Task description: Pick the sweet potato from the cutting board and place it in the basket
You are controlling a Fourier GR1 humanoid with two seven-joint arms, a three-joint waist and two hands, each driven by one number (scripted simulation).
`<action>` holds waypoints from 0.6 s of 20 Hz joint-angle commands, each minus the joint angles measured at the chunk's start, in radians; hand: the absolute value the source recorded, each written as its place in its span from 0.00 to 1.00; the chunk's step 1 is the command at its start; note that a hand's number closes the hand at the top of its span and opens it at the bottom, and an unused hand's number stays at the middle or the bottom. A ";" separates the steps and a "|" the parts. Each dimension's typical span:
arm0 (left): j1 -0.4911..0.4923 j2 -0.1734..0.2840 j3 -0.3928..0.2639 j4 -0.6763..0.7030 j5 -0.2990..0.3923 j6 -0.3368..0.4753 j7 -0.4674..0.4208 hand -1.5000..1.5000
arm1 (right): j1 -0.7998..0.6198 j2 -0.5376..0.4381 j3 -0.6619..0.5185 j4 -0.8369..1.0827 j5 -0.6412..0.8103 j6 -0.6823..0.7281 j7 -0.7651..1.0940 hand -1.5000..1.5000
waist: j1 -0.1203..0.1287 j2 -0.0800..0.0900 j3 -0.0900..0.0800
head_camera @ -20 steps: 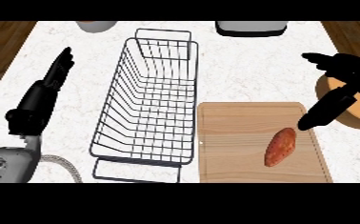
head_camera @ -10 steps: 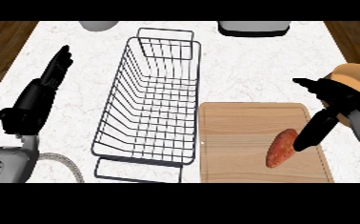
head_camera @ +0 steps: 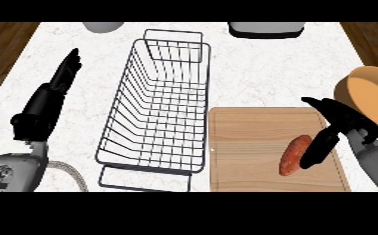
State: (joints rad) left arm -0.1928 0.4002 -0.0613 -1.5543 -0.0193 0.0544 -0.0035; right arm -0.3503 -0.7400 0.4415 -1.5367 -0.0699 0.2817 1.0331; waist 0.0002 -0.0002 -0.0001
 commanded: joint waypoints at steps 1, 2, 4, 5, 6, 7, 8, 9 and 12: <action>-0.014 0.024 0.056 -0.041 0.034 -0.048 0.048 0.50 | 0.044 0.049 0.000 -0.020 0.069 -0.004 0.080 0.00 | 0.001 -0.001 0.000; -0.045 -0.012 0.036 0.022 -0.013 -0.021 0.008 0.50 | 0.068 0.001 -0.045 0.020 0.065 0.051 -0.012 0.00 | -0.004 0.000 0.000; -0.042 0.005 0.073 0.016 0.022 -0.077 0.007 0.50 | 0.037 0.098 -0.034 0.005 0.118 0.014 0.054 0.00 | 0.000 0.000 0.000; -0.080 -0.003 0.063 0.017 -0.005 -0.051 0.059 0.50 | 0.060 0.036 -0.058 0.042 0.126 0.062 -0.040 0.00 | -0.002 0.000 0.000; -0.039 -0.036 0.036 -0.004 -0.023 -0.050 0.065 0.50 | 0.111 0.064 -0.068 -0.045 0.141 0.029 -0.006 0.00 | -0.004 -0.001 0.000; -0.005 -0.039 0.046 0.011 -0.033 -0.031 0.011 0.50 | 0.177 0.058 -0.030 -0.138 0.162 -0.007 0.024 0.00 | -0.007 -0.002 0.000; -0.073 -0.030 0.057 0.003 -0.025 -0.044 0.070 0.50 | 0.134 0.111 -0.012 -0.103 0.191 -0.011 0.065 0.00 | -0.004 -0.001 0.000; 0.006 -0.025 0.080 0.047 -0.020 -0.073 -0.048 0.50 | 0.108 0.113 -0.057 -0.048 0.195 0.013 0.034 0.00 | 0.000 0.000 0.000; 0.013 -0.051 0.075 0.008 -0.034 -0.072 -0.022 0.50 | 0.097 0.171 -0.061 -0.001 0.254 0.021 0.024 0.00 | 0.001 0.000 0.000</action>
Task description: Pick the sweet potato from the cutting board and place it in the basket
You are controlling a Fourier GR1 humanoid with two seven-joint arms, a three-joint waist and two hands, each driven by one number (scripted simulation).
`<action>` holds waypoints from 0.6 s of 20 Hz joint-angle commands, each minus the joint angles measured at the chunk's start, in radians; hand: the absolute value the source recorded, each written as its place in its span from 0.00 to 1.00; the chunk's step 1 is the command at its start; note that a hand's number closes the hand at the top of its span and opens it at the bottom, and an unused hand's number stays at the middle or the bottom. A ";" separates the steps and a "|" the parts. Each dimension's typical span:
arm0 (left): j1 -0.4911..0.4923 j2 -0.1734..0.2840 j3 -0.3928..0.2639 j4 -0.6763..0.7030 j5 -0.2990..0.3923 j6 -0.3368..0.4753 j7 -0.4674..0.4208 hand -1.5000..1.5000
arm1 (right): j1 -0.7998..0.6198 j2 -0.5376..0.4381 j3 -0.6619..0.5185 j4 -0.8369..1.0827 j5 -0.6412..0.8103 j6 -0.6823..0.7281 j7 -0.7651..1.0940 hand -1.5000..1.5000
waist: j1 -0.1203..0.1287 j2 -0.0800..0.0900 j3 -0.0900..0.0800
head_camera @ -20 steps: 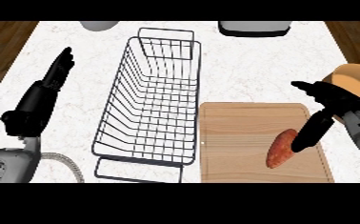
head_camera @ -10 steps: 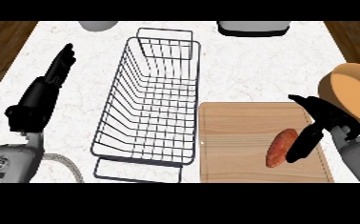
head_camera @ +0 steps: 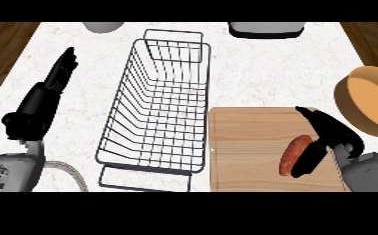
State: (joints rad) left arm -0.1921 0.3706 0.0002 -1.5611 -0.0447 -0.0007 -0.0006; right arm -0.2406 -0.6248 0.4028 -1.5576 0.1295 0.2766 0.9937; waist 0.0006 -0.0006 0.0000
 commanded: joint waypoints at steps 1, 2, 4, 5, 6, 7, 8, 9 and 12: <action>0.053 0.006 0.020 -0.097 -0.009 -0.028 0.048 0.50 | 0.017 0.023 -0.067 0.008 0.037 0.043 0.026 0.00 | 0.002 -0.001 0.000; 0.010 -0.025 0.022 -0.024 -0.032 -0.012 0.020 0.50 | 0.009 0.064 -0.069 0.076 0.079 0.035 -0.033 0.00 | 0.001 0.001 0.000; 0.062 -0.024 0.014 -0.087 -0.044 -0.019 0.033 0.50 | 0.102 0.043 -0.075 -0.047 0.073 0.033 0.023 0.00 | -0.002 -0.001 0.000; -0.009 -0.053 0.012 0.028 -0.067 -0.007 -0.005 0.50 | 0.065 0.098 -0.059 -0.052 0.105 0.025 0.047 0.00 | -0.003 0.000 0.000; -0.012 -0.001 0.058 -0.015 -0.003 -0.067 0.020 0.50 | 0.105 0.058 -0.087 0.048 0.114 0.010 -0.072 0.00 | -0.002 0.001 0.000; 0.004 -0.013 0.069 0.033 -0.010 -0.083 -0.044 0.50 | 0.069 0.086 -0.101 0.046 0.134 0.043 -0.049 0.00 | -0.001 0.001 0.000; -0.025 -0.059 0.033 0.025 -0.061 -0.023 -0.004 0.50 | 0.039 0.131 -0.082 0.068 0.158 0.039 -0.021 0.00 | 0.000 0.001 0.000; 0.039 -0.047 0.044 -0.044 -0.056 -0.047 -0.003 0.50 | 0.075 0.086 -0.145 0.007 0.120 0.097 -0.025 0.00 | 0.000 0.000 0.000; 0.030 -0.060 0.051 -0.009 -0.062 -0.045 -0.022 0.50 | 0.147 0.141 -0.094 0.072 0.205 0.011 -0.114 0.00 | -0.001 0.000 0.000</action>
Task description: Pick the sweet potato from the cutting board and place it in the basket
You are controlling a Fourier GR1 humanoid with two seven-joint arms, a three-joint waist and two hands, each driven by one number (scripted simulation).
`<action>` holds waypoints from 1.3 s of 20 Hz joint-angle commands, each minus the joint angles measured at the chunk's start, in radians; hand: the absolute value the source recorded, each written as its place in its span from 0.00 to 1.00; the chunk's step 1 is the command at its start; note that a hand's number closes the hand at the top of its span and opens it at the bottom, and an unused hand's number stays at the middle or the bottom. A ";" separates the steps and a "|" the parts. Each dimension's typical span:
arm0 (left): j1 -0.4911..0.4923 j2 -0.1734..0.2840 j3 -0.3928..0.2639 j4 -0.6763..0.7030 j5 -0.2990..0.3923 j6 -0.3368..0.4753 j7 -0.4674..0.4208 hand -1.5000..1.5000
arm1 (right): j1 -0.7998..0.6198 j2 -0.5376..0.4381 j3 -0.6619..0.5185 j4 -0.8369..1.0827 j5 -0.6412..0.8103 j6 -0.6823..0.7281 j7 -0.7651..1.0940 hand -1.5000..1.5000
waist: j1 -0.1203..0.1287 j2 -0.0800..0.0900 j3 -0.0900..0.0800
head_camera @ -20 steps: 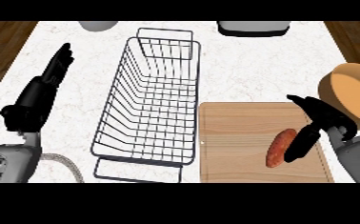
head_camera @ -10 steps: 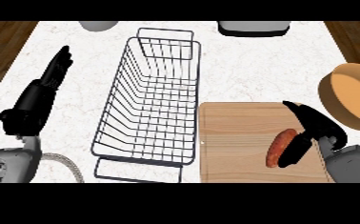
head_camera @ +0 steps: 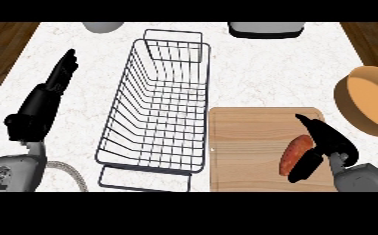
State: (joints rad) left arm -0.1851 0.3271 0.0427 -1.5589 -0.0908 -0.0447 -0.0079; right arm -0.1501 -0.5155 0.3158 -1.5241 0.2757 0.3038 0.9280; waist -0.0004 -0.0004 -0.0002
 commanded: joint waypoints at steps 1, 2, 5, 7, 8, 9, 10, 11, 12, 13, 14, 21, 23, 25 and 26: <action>0.017 -0.029 -0.014 -0.086 -0.015 -0.001 0.054 0.50 | 0.042 -0.034 -0.074 -0.060 -0.026 0.092 0.033 0.00 | -0.001 -0.001 0.000; -0.050 -0.020 0.011 0.027 -0.026 -0.015 0.009 0.50 | 0.022 0.043 -0.034 0.020 0.041 0.053 0.011 0.00 | -0.001 0.001 0.000; 0.011 -0.001 0.048 0.003 -0.011 -0.043 -0.025 0.50 | 0.033 0.066 -0.058 -0.052 0.043 0.068 0.102 0.00 | 0.000 0.000 0.000; 0.003 -0.029 0.016 -0.056 -0.045 -0.021 0.050 0.50 | 0.008 0.120 -0.046 0.042 0.096 0.039 0.054 0.00 | 0.002 0.000 0.000; -0.043 -0.020 0.049 0.037 -0.018 -0.043 0.018 0.50 | 0.070 0.072 -0.064 0.069 0.112 0.035 -0.058 0.00 | -0.002 0.001 0.000; -0.031 -0.065 0.008 0.001 -0.060 -0.006 0.021 0.50 | 0.077 0.111 -0.063 0.039 0.139 0.007 -0.037 0.00 | -0.002 0.000 0.000; -0.056 -0.019 0.068 0.032 -0.013 -0.057 0.026 0.50 | 0.087 0.098 -0.079 0.064 0.137 0.032 -0.074 0.00 | -0.001 0.000 0.000; -0.029 -0.036 0.054 0.046 -0.038 -0.051 -0.029 0.50 | 0.100 0.085 -0.099 0.005 0.114 0.087 -0.031 0.00 | -0.002 0.000 0.000; -0.040 -0.020 0.066 0.040 -0.025 -0.067 -0.010 0.50 | -0.026 0.145 -0.092 0.096 0.133 0.084 0.013 0.00 | 0.002 0.001 0.000; 0.016 -0.052 0.044 -0.009 -0.039 -0.058 -0.024 0.50 | 0.017 0.149 -0.093 0.082 0.151 0.085 -0.020 0.00 | 0.002 0.000 0.000; -0.028 -0.049 0.052 0.080 -0.052 -0.048 -0.066 0.50 | 0.027 0.121 -0.136 0.164 0.144 0.052 -0.108 1.00 | 0.000 0.001 0.000; -0.019 -0.044 0.065 -0.001 -0.037 -0.068 0.016 0.50 | 0.029 0.178 -0.070 0.164 0.247 0.020 -0.138 1.00 | 0.004 0.001 0.000; 0.022 -0.063 0.041 0.015 -0.075 -0.052 -0.039 0.50 | 0.048 0.156 -0.088 0.181 0.256 0.008 -0.217 1.00 | 0.004 0.001 0.000; -0.057 -0.045 0.076 0.042 -0.037 -0.078 -0.010 0.50 | 0.040 0.165 -0.078 0.181 0.292 -0.007 -0.227 1.00 | 0.001 0.001 0.000; 0.027 -0.094 0.023 -0.044 -0.085 -0.029 0.004 0.50 | 0.053 0.176 -0.057 0.201 0.342 -0.066 -0.253 1.00 | 0.006 0.000 0.001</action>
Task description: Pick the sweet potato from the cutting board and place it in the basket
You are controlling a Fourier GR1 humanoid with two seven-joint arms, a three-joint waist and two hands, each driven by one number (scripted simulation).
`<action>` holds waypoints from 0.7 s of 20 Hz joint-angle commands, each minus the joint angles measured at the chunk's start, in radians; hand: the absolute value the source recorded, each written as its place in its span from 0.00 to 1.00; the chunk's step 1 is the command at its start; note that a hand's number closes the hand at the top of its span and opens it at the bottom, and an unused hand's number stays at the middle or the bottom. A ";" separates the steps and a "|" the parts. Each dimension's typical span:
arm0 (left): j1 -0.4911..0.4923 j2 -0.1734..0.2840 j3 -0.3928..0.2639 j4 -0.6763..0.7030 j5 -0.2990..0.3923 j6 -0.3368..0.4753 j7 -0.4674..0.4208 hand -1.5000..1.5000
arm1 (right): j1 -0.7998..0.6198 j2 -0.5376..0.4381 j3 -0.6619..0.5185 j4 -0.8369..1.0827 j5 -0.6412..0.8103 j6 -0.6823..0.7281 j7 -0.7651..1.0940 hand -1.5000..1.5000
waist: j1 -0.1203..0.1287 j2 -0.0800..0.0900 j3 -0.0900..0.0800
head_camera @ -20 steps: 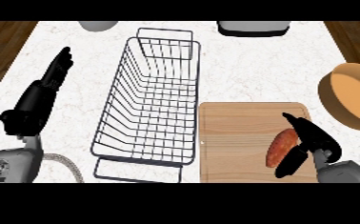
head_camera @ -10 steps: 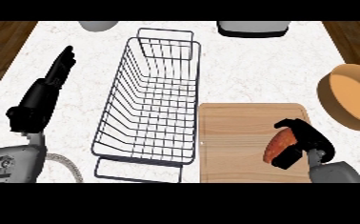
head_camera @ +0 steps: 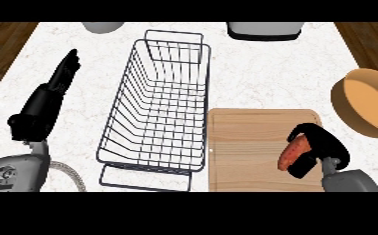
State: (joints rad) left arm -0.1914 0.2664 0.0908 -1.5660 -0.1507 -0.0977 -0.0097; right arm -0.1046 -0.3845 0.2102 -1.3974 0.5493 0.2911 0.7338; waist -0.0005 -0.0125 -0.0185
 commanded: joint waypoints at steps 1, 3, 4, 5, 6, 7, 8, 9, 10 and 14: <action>-0.082 0.046 0.049 0.071 0.030 -0.043 0.011 0.50 | -0.022 0.063 0.067 0.065 0.081 -0.045 -0.027 1.00 | 0.001 0.015 0.019; -0.008 -0.012 -0.002 0.030 -0.020 0.003 -0.030 0.50 | -0.030 -0.025 -0.010 0.113 0.075 -0.043 -0.143 1.00 | 0.003 0.014 0.019; -0.025 0.009 0.024 0.019 0.006 -0.012 -0.001 0.50 | -0.037 -0.011 0.046 0.071 0.132 -0.068 -0.135 1.00 | 0.004 0.013 0.019; -0.017 0.006 0.017 0.008 0.003 -0.011 0.019 0.50 | -0.049 -0.097 0.028 0.076 0.126 -0.044 -0.236 1.00 | 0.007 0.013 0.019; -0.025 -0.001 0.002 0.016 -0.007 -0.011 -0.004 0.50 | -0.066 -0.096 0.083 0.073 0.185 -0.067 -0.257 1.00 | 0.010 0.014 0.019; -0.002 0.023 0.033 -0.027 0.033 -0.037 0.015 0.50 | -0.078 -0.149 0.072 0.070 0.191 -0.078 -0.335 1.00 | 0.021 0.012 0.020; -0.036 0.008 0.019 0.053 0.012 -0.025 -0.027 0.50 | -0.125 -0.147 0.109 0.106 0.246 -0.115 -0.378 1.00 | 0.021 0.021 0.020; 0.008 -0.009 0.008 0.011 0.018 -0.024 -0.014 0.50 | -0.114 -0.159 0.138 0.084 0.290 -0.153 -0.402 1.00 | 0.026 0.015 0.020; -0.054 -0.005 0.012 0.032 0.009 -0.012 0.018 0.50 | -0.145 -0.162 0.126 0.096 0.305 -0.188 -0.428 1.00 | 0.014 0.017 0.020; 0.011 -0.023 -0.014 -0.026 -0.025 0.009 0.016 0.50 | -0.116 -0.198 0.024 0.006 0.280 -0.295 -0.471 1.00 | -0.003 0.009 0.019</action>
State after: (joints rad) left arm -0.2196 0.2651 0.0987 -1.5614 -0.1538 -0.1067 0.0061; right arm -0.2208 -0.5431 0.2846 -1.3347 0.8201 0.0872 0.3344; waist 0.0058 -0.0011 -0.0012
